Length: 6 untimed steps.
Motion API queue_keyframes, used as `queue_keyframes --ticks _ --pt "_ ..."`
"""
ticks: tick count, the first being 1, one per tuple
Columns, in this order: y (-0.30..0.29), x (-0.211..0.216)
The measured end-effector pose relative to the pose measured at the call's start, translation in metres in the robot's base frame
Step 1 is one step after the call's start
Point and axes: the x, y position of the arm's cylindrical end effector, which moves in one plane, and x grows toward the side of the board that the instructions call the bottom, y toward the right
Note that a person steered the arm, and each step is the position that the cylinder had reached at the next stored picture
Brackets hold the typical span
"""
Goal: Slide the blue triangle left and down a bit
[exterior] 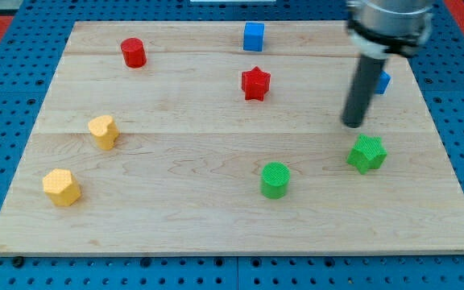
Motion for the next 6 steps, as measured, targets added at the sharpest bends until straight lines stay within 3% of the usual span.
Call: queue_keyframes --ticks 1,2,3,5,6 --pt "0.011 -0.019" --pt "-0.021 -0.061" --pt "-0.011 -0.07" --pt "0.003 0.016" --pt "0.021 0.016"
